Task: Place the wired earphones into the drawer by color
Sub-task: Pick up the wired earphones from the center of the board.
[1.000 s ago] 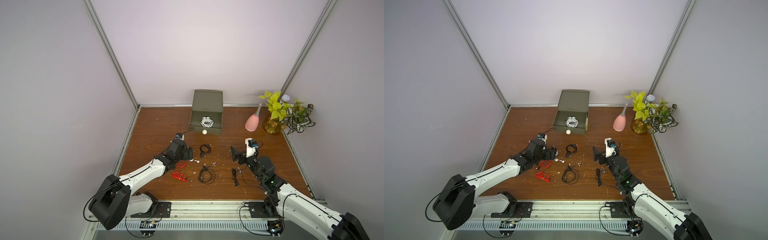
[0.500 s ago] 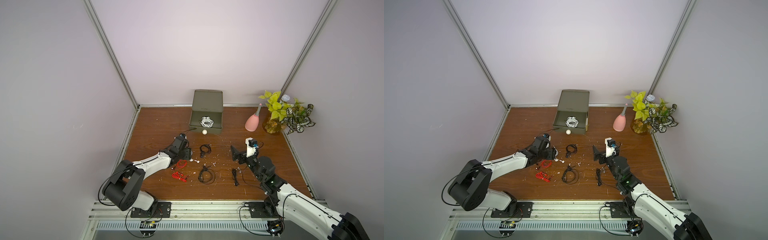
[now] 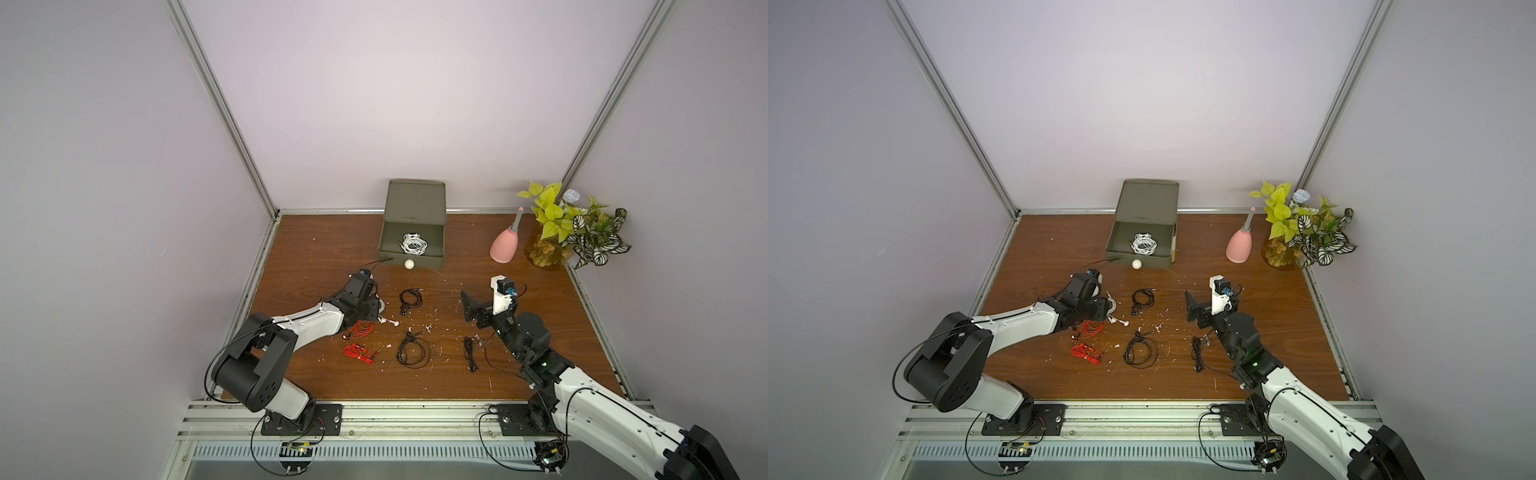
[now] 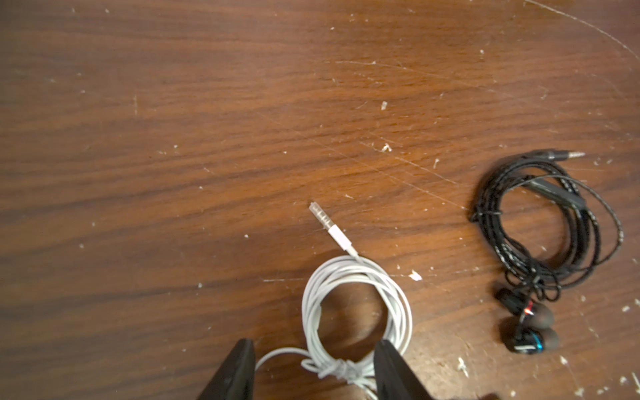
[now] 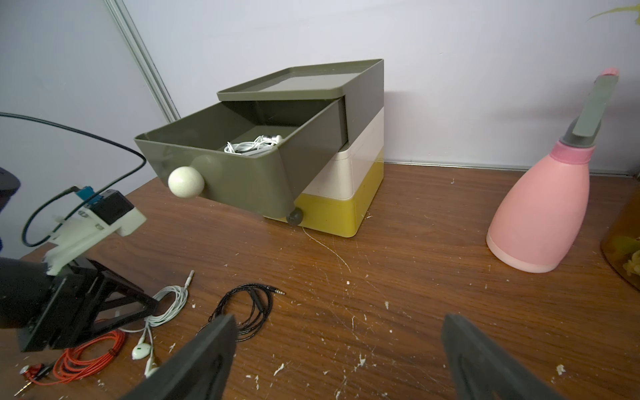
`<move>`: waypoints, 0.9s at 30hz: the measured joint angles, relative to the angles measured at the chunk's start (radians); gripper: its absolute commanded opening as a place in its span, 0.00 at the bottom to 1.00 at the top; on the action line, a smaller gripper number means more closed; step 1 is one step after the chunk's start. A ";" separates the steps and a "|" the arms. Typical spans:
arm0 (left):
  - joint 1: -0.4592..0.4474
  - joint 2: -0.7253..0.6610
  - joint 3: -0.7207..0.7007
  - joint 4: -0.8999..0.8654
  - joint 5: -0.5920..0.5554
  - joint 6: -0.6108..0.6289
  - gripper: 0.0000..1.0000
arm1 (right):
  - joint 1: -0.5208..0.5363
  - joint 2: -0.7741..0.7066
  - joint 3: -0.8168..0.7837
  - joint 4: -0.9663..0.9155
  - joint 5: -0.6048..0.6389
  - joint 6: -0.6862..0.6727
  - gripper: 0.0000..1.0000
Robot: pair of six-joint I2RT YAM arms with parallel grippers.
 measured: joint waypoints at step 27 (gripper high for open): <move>0.001 0.065 0.018 0.068 0.000 -0.002 0.02 | 0.000 0.001 0.000 0.002 -0.002 0.000 0.99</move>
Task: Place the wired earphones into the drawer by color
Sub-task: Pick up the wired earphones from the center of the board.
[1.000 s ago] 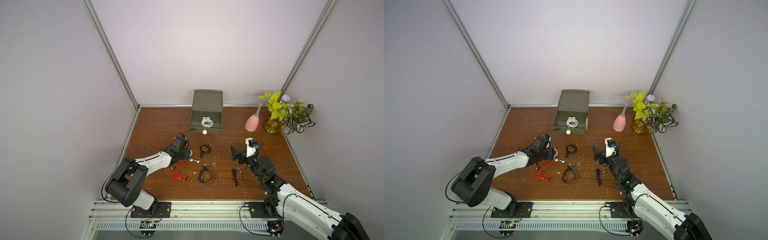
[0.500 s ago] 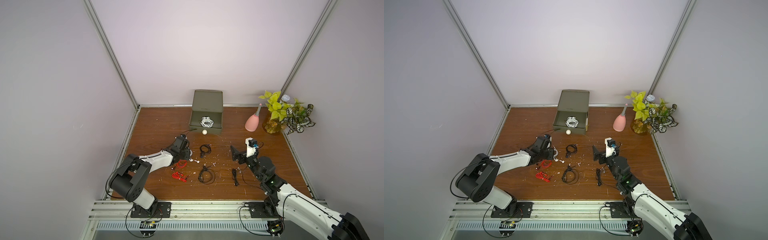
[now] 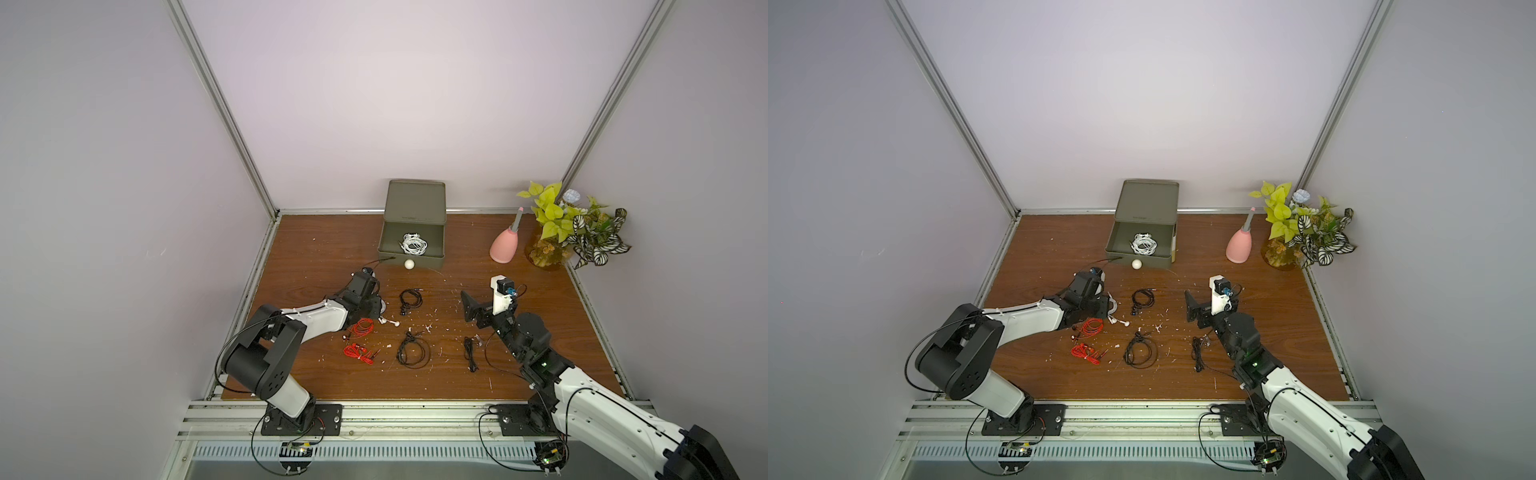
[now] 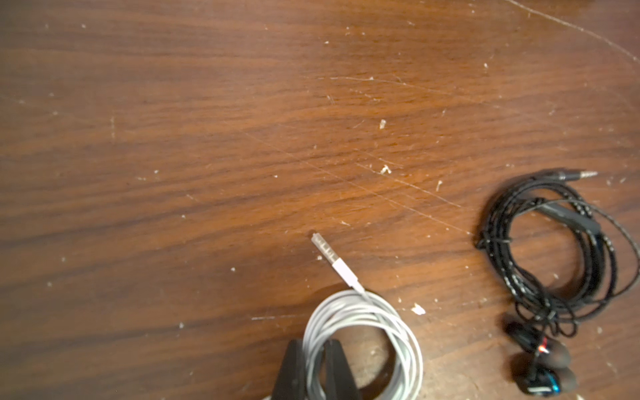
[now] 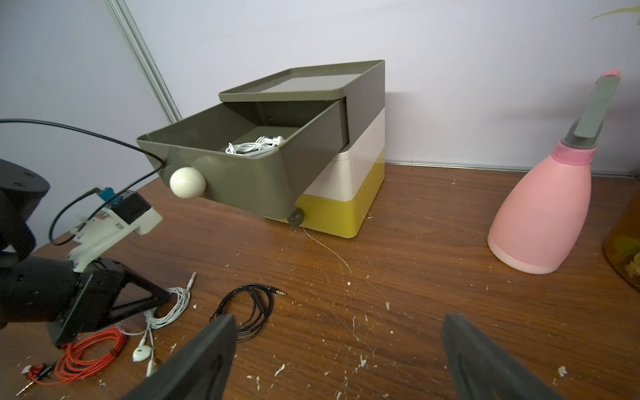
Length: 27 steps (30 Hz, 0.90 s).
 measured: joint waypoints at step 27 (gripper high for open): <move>0.000 -0.391 -0.066 -0.052 -0.104 -0.003 0.00 | 0.000 0.000 0.000 0.001 0.000 0.000 0.99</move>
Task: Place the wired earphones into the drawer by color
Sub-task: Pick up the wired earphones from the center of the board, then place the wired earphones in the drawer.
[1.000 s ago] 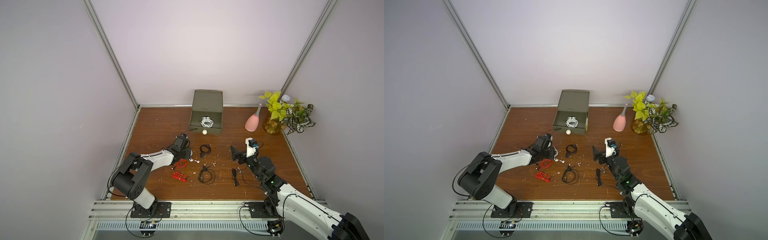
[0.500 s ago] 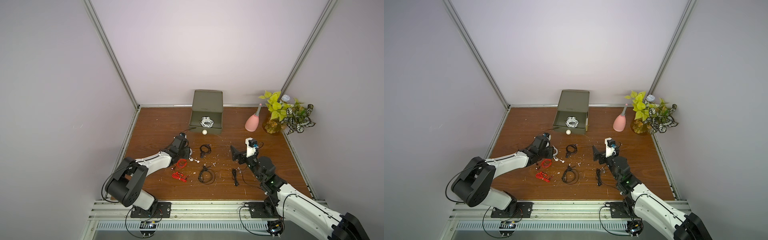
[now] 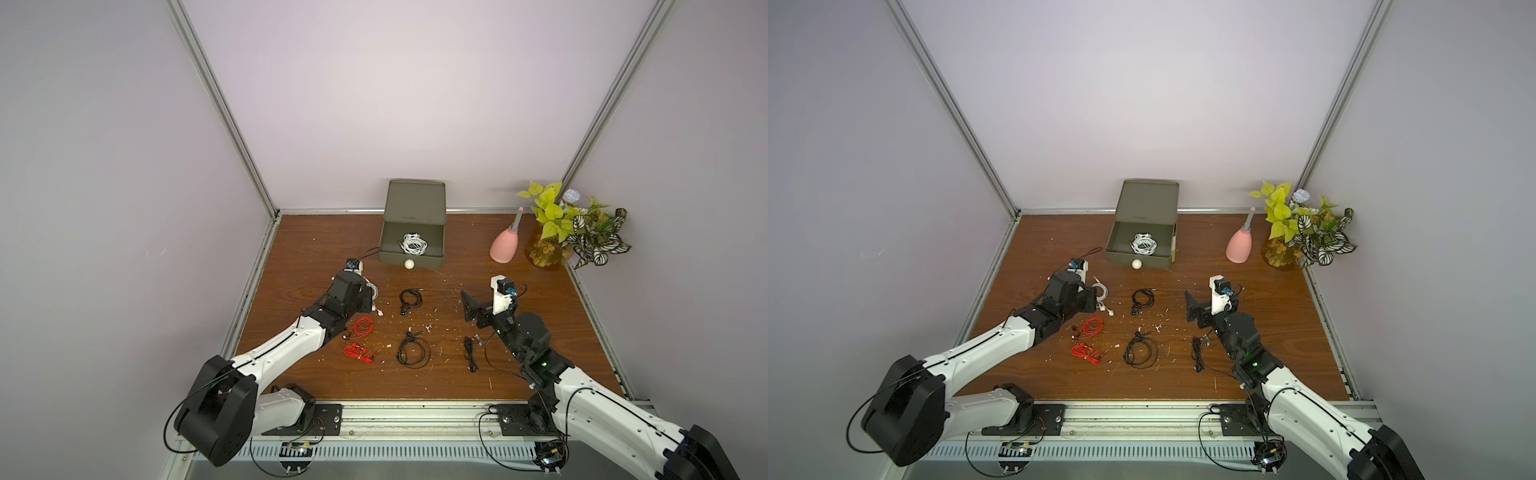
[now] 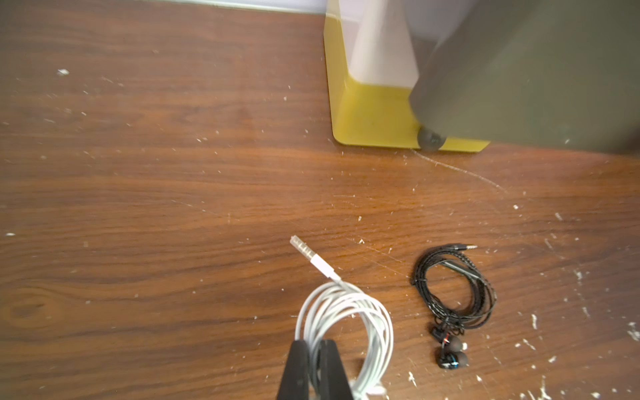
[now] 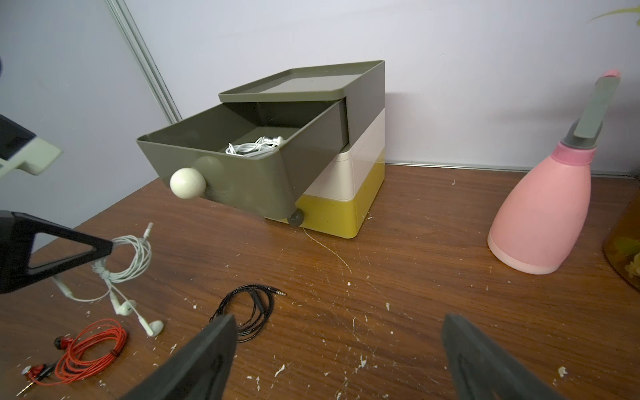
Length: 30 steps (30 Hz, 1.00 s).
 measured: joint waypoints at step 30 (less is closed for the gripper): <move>0.000 -0.216 0.241 -0.011 0.062 0.041 0.00 | 0.000 0.000 -0.005 0.011 0.000 0.000 0.99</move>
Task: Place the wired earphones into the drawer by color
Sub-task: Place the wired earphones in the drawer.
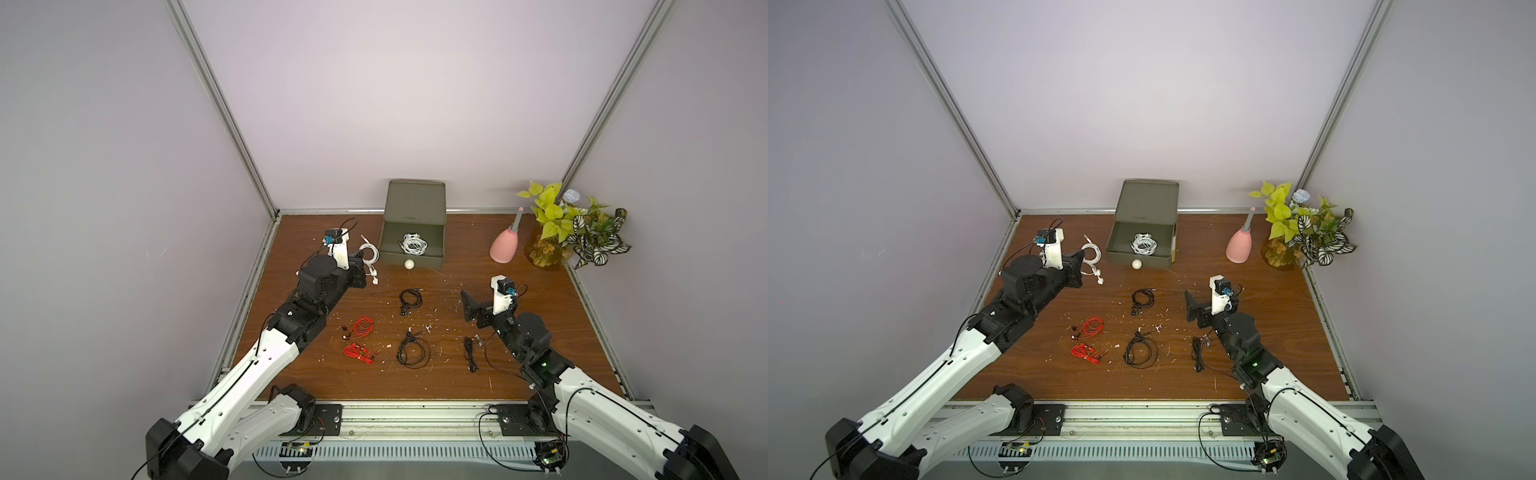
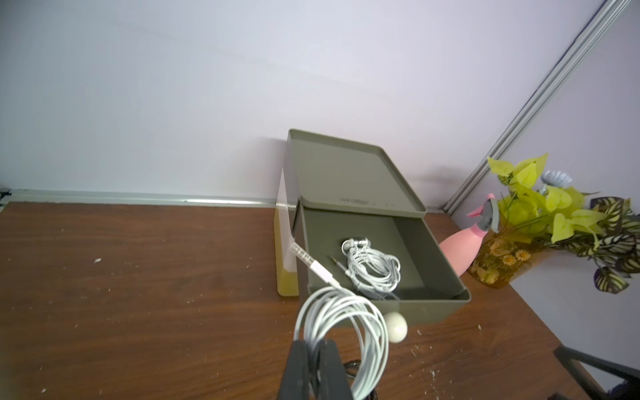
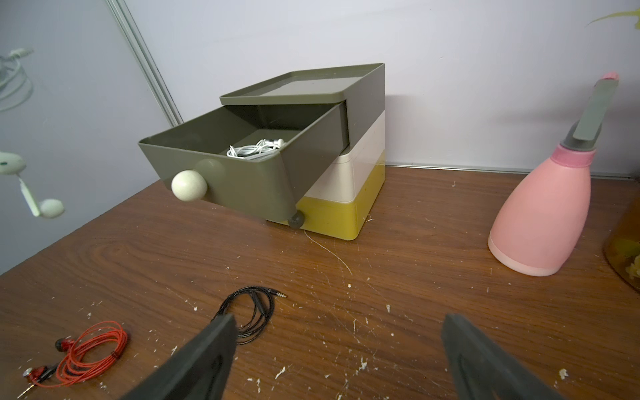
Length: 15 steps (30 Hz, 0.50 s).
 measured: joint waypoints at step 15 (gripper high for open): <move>0.000 0.286 0.195 0.187 0.065 0.073 0.00 | 0.000 0.000 -0.007 0.002 0.000 0.000 0.99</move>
